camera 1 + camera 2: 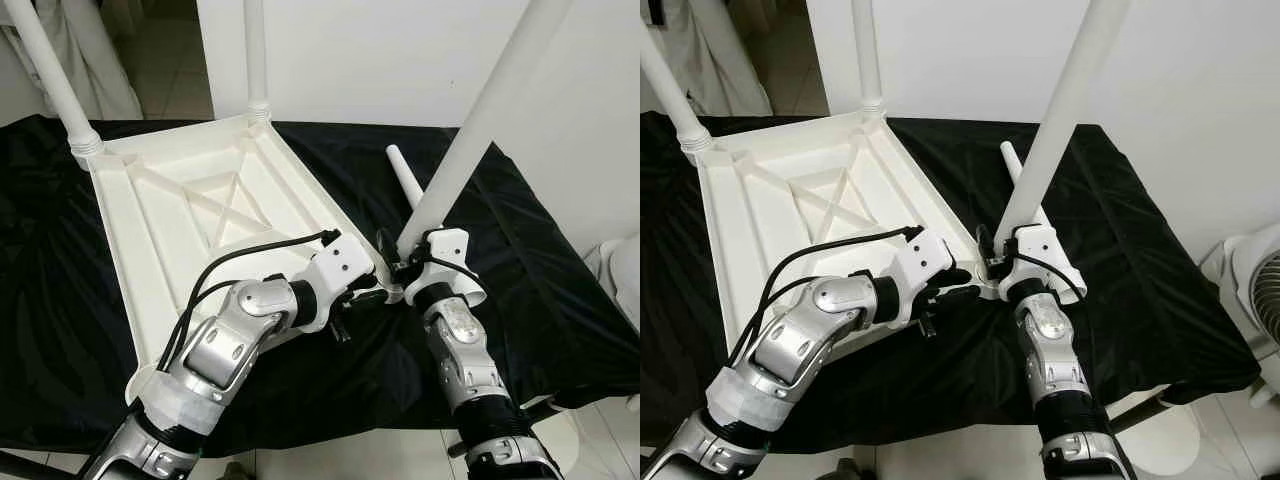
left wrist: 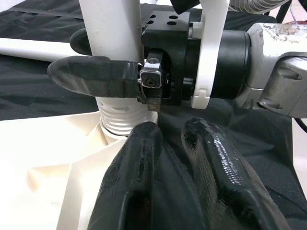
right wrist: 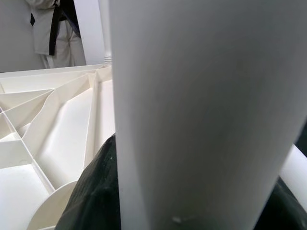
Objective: Building children table
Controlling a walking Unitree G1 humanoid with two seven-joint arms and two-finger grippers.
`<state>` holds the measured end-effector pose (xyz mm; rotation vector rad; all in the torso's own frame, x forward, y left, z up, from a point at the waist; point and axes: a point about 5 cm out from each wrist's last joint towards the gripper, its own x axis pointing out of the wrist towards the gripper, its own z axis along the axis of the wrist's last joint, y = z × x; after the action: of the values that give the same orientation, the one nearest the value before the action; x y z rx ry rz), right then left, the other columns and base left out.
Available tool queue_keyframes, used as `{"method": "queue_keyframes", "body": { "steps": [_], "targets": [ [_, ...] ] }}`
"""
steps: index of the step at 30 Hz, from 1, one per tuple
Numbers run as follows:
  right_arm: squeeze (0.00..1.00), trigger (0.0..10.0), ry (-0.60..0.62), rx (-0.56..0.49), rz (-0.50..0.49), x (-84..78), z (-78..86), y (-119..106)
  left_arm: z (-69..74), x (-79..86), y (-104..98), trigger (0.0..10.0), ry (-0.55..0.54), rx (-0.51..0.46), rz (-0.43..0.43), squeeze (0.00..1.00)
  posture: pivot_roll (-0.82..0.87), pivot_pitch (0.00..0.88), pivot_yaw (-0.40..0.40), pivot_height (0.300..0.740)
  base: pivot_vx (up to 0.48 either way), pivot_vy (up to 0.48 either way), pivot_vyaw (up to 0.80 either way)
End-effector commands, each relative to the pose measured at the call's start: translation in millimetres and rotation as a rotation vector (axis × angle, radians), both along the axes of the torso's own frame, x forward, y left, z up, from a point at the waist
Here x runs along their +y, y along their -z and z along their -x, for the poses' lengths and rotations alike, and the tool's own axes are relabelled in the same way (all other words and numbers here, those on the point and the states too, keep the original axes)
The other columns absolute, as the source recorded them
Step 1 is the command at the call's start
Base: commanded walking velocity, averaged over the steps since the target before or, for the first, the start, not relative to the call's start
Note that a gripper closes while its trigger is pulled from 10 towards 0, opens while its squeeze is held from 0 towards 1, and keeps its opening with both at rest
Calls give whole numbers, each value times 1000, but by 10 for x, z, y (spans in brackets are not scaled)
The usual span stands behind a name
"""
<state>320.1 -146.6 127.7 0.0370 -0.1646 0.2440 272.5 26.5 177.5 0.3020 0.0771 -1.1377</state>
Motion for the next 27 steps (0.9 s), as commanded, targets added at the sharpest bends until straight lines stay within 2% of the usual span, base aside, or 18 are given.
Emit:
{"method": "queue_keyframes", "body": {
  "steps": [1, 13, 17, 19, 20, 21, 22, 23, 26, 27],
  "targets": [
    [0, 10000, 54, 213, 14, -145, 92, 400, 17, -8, -4, 10000, -8, -5, -2, 0, 60, 78, -1, 740, 0, 0, 0],
    [0, 10000, 41, 118, 0, -104, 46, 109, 2, -35, -9, 10000, -7, -28, -5, 0, 62, 75, 10, 740, 0, 0, 0],
    [0, 10000, 40, 116, -1, -102, 46, 89, 0, -35, -12, 10000, -8, -29, -4, 0, 62, 75, 10, 740, 0, 0, 0],
    [0, 10000, 24, 66, -7, -84, 8, -81, -12, -26, -16, 10000, -13, -38, -5, 0, 68, 66, 2, 740, 0, 0, 0],
    [0, 10000, 24, 66, -7, -84, 8, -81, -12, -26, -16, 10000, -13, -38, -5, 0, 68, 66, 2, 740, 0, 0, 0],
    [0, 10000, 12, 31, -10, -73, -16, -199, -18, -22, -16, 10000, -16, -41, -5, 0, 68, 63, -2, 740, 0, 0, 0],
    [0, 10000, 12, 31, -10, -73, -16, -199, -18, -22, -16, 10000, -16, -41, -5, 0, 68, 63, -2, 740, 0, 0, 0],
    [0, 10000, -3, -15, -4, -58, -41, -344, -22, -19, -18, 10000, -18, -44, -3, 0, 68, 60, -5, 740, 0, 0, 0],
    [0, 10000, -6, -21, -2, -55, -44, -361, -22, -20, -19, 10000, -19, -45, -2, 0, 67, 59, -6, 740, 0, 0, 0],
    [0, 10000, -19, -17, 30, -39, -20, -305, -21, -26, -21, 10000, -20, -50, 1, 0, 69, 54, -12, 740, 0, 0, 0]
  ]
}}
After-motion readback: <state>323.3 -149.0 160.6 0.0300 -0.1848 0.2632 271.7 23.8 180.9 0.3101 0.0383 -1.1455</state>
